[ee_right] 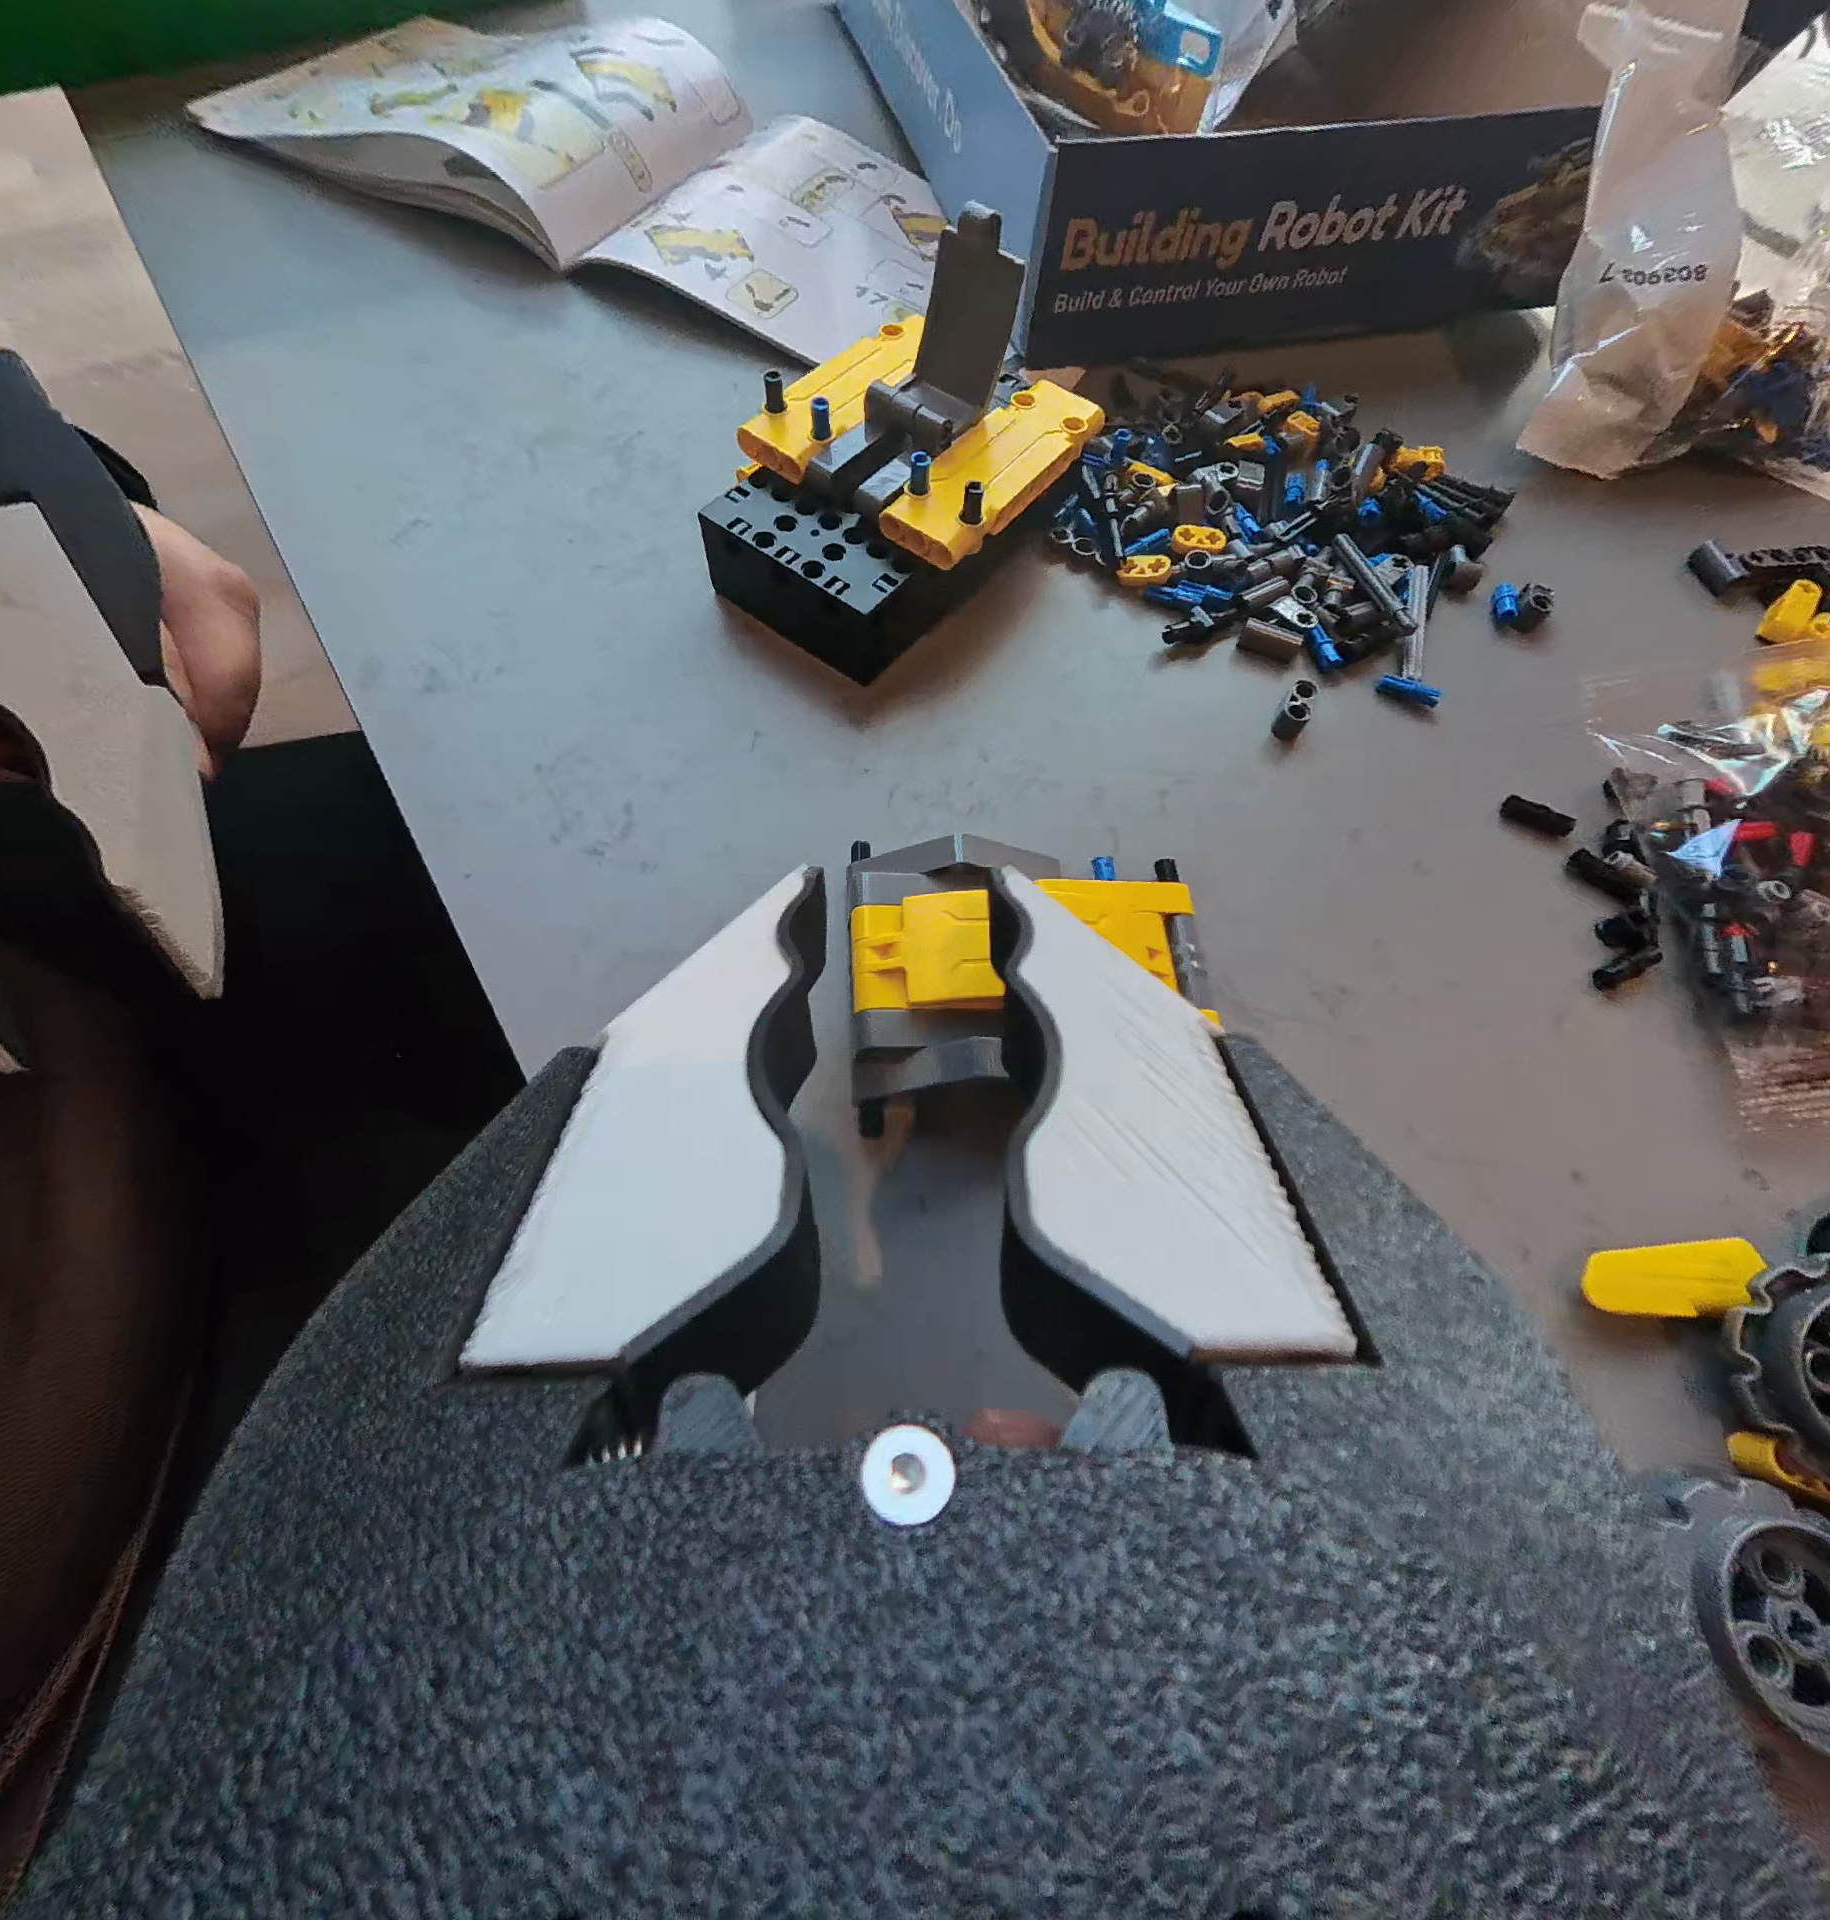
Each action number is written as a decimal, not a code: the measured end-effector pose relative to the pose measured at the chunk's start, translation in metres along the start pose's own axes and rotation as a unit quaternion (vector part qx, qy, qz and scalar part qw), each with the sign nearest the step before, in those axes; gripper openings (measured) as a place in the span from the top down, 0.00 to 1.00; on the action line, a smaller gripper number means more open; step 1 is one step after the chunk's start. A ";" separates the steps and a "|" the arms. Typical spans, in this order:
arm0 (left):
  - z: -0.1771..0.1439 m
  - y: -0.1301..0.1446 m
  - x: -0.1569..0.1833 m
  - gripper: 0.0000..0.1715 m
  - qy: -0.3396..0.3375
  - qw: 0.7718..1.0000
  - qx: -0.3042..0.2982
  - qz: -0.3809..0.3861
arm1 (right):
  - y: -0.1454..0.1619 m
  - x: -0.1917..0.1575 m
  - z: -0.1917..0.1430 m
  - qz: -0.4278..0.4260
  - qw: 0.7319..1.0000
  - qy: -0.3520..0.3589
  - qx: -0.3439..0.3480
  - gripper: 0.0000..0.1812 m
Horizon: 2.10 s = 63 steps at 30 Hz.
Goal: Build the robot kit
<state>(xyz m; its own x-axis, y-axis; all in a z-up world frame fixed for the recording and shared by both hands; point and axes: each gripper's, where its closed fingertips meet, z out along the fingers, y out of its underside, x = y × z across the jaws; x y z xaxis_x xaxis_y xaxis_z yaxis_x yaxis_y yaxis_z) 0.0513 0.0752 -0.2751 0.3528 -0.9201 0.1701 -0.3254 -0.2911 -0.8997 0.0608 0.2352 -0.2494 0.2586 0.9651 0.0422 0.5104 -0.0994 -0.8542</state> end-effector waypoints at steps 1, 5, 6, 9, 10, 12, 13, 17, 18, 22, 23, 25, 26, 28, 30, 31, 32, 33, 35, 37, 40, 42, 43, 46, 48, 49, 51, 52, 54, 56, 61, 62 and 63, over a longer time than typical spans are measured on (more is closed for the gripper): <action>0.000 0.000 -0.001 0.86 -0.001 1.000 0.000 0.001 | -0.001 0.001 -0.001 0.005 1.000 -0.001 0.004 0.83; 0.001 0.001 0.000 0.86 0.005 1.000 -0.002 -0.005 | -0.001 0.002 -0.001 0.003 1.000 0.004 0.004 0.80; 0.001 0.000 0.000 0.86 0.006 1.000 -0.001 -0.005 | -0.001 0.002 -0.001 0.001 1.000 0.006 0.006 0.81; 0.000 0.000 0.002 0.87 0.007 1.000 -0.001 -0.001 | -0.002 0.002 -0.002 0.003 1.000 0.005 0.010 0.81; 0.000 0.001 0.002 0.87 0.007 1.000 -0.001 -0.002 | -0.003 0.002 -0.002 0.005 1.000 0.004 0.013 0.81; 0.000 0.001 0.002 0.87 0.009 1.000 0.000 -0.003 | -0.004 0.003 -0.003 0.009 1.000 0.002 0.015 0.82; 0.000 0.001 0.002 0.87 0.010 1.000 0.000 -0.004 | -0.003 0.003 -0.002 0.010 1.000 0.000 0.014 0.81; -0.001 0.001 0.003 0.87 0.012 1.000 0.000 -0.008 | -0.002 0.001 -0.001 0.005 1.000 -0.003 0.008 0.81; -0.001 0.000 0.003 0.87 0.014 1.000 0.002 -0.009 | -0.002 0.001 -0.001 0.005 1.000 -0.003 0.009 0.81; 0.000 0.000 0.003 0.87 0.014 1.000 -0.001 -0.005 | -0.003 0.001 -0.002 0.008 1.000 -0.005 0.014 0.81; 0.001 0.000 0.002 0.87 0.015 1.000 -0.001 -0.004 | -0.004 0.001 -0.003 0.008 1.000 -0.006 0.016 0.81; 0.002 0.000 0.002 0.88 0.018 1.000 -0.001 -0.006 | -0.004 0.001 -0.003 0.008 1.000 -0.007 0.018 0.81; 0.003 0.000 0.001 0.88 0.019 1.000 -0.002 -0.009 | -0.004 0.000 -0.003 0.008 1.000 -0.008 0.018 0.81; 0.003 0.000 0.001 0.88 0.019 1.000 -0.001 -0.010 | -0.004 0.000 -0.003 0.007 1.000 -0.008 0.018 0.80; 0.003 -0.001 0.001 0.88 0.019 1.000 0.002 -0.011 | -0.004 0.000 -0.003 0.008 1.000 -0.009 0.017 0.80; 0.003 -0.001 0.000 0.88 0.019 1.000 0.002 -0.012 | -0.004 0.000 -0.003 0.009 1.000 -0.010 0.017 0.80; 0.003 -0.001 0.000 0.88 0.019 1.000 0.001 -0.012 | -0.003 0.001 -0.002 0.011 1.000 -0.010 0.015 0.80; 0.003 0.000 0.000 0.88 0.020 1.000 0.001 -0.013 | -0.003 0.000 -0.002 0.014 1.000 -0.014 0.013 0.80; 0.002 -0.001 -0.001 0.88 0.019 1.000 0.002 -0.013 | -0.002 -0.001 -0.001 0.019 1.000 -0.022 0.009 0.80; 0.001 -0.001 -0.001 0.88 0.019 1.000 0.003 -0.015 | -0.002 -0.001 -0.001 0.022 0.999 -0.026 0.010 0.80; 0.000 -0.001 0.000 0.89 0.021 1.000 0.005 -0.014 | -0.003 -0.001 -0.002 0.020 0.999 -0.025 0.012 0.80; 0.000 -0.001 0.000 0.89 0.020 1.000 0.004 -0.011 | -0.002 -0.001 -0.001 0.018 1.000 -0.024 0.009 0.80; 0.001 -0.001 0.000 0.89 0.020 1.000 0.002 -0.009 | -0.002 -0.001 -0.001 0.018 1.000 -0.023 0.009 0.80; 0.002 -0.001 0.000 0.89 0.021 1.000 0.001 -0.010 | -0.003 -0.001 -0.001 0.018 1.000 -0.023 0.010 0.80; 0.002 -0.001 0.001 0.89 0.021 1.000 0.002 -0.010 | -0.002 -0.001 -0.001 0.019 0.999 -0.023 0.010 0.80; 0.001 -0.001 0.000 0.89 0.020 1.000 0.003 -0.009 | -0.003 -0.001 -0.001 0.019 0.999 -0.023 0.010 0.80; 0.001 -0.001 0.000 0.89 0.019 1.000 0.002 -0.009 | -0.002 -0.001 -0.001 0.019 0.999 -0.024 0.010 0.80; 0.001 -0.001 0.000 0.89 0.018 1.000 0.001 -0.009 | -0.003 -0.001 -0.001 0.018 0.999 -0.023 0.011 0.80; 0.001 -0.001 0.000 0.89 0.017 1.000 0.003 -0.008 | -0.003 -0.001 -0.001 0.018 0.999 -0.024 0.011 0.80; 0.001 -0.001 0.000 0.89 0.017 1.000 0.002 -0.008 | -0.002 -0.001 -0.001 0.019 0.999 -0.025 0.010 0.80; 0.000 0.000 0.001 0.89 0.016 1.000 0.001 -0.007 | -0.002 -0.002 0.000 0.019 0.999 -0.029 0.005 0.80; 0.000 0.000 0.001 0.89 0.016 1.000 0.002 -0.006 | -0.002 -0.002 0.000 0.018 0.999 -0.028 0.006 0.80; 0.000 0.000 0.002 0.89 0.017 1.000 0.002 -0.005 | -0.002 -0.002 0.000 0.017 0.999 -0.026 0.006 0.80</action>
<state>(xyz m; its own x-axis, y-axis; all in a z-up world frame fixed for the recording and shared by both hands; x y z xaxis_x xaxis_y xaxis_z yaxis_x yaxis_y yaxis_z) 0.0520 0.0734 -0.2743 0.3266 -0.9254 0.1921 -0.3186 -0.2991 -0.8995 0.0598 0.2338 -0.2480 0.2316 0.9727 -0.0139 0.4925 -0.1296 -0.8606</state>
